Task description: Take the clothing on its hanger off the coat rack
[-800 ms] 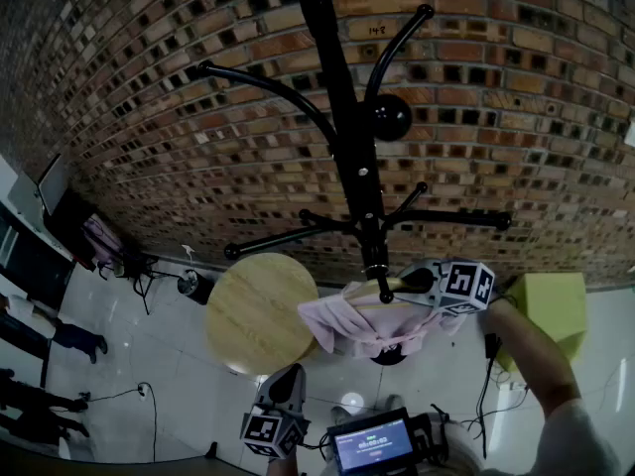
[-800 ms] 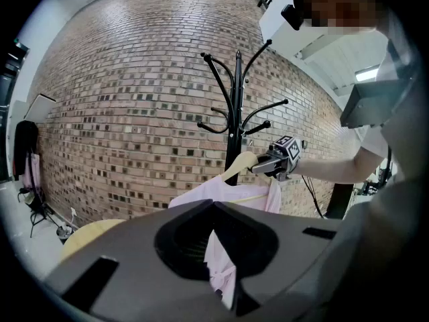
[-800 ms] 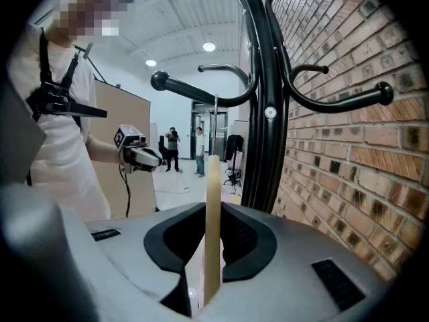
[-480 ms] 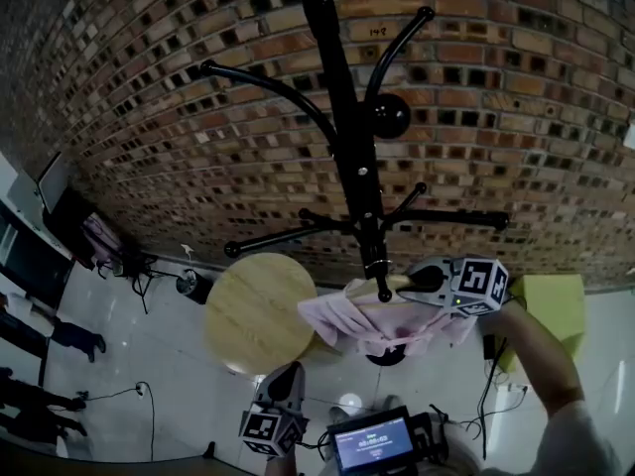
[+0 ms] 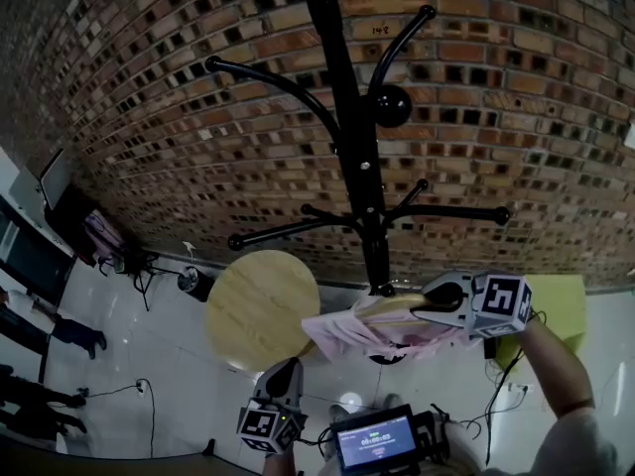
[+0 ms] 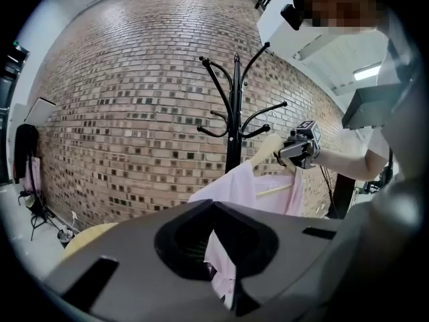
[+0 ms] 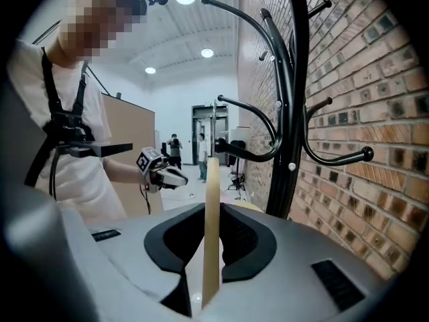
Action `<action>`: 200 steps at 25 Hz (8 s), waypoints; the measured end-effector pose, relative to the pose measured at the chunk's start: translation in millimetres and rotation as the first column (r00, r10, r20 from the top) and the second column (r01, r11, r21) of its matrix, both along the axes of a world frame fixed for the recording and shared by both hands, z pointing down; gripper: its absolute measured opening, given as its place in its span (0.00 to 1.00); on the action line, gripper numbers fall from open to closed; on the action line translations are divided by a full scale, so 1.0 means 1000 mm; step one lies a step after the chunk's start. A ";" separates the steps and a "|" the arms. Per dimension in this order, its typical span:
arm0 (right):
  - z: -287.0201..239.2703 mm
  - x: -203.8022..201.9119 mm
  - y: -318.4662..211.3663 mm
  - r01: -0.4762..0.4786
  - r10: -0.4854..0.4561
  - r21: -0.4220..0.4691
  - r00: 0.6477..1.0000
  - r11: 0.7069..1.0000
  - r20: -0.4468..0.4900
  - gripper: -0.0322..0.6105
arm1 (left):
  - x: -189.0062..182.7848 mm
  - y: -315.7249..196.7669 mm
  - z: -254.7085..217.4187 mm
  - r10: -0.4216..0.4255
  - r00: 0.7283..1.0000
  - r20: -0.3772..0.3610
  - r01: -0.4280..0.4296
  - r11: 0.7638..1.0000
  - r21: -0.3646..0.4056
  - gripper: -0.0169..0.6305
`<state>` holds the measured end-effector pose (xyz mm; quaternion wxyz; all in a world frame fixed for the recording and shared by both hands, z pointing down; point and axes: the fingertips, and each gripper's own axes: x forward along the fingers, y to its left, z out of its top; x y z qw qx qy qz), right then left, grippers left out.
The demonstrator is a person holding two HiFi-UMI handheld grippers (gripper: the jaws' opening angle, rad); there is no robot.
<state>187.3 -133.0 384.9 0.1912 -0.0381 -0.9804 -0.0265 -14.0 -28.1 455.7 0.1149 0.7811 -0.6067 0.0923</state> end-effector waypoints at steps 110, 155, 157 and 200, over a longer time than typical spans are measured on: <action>0.495 -0.921 -0.161 -0.240 0.172 -0.523 0.969 0.818 -0.175 0.11 | -0.776 0.028 0.138 -0.315 0.949 0.029 0.312 0.918 -0.245 0.00; -0.019 -0.454 0.048 -0.186 0.250 -0.223 0.920 0.957 0.303 0.39 | -0.336 0.056 -0.052 -0.133 0.991 0.025 0.132 0.991 0.035 0.00; -0.033 -0.417 0.064 -0.187 0.246 -0.207 0.917 0.960 0.315 0.39 | -0.304 0.062 -0.060 -0.120 0.993 0.021 0.119 0.992 0.050 0.00; 0.020 0.017 -0.020 -0.628 0.671 -0.239 0.710 0.741 0.213 0.37 | -0.031 -0.039 -0.032 0.113 0.993 -0.045 -0.109 0.991 0.078 0.00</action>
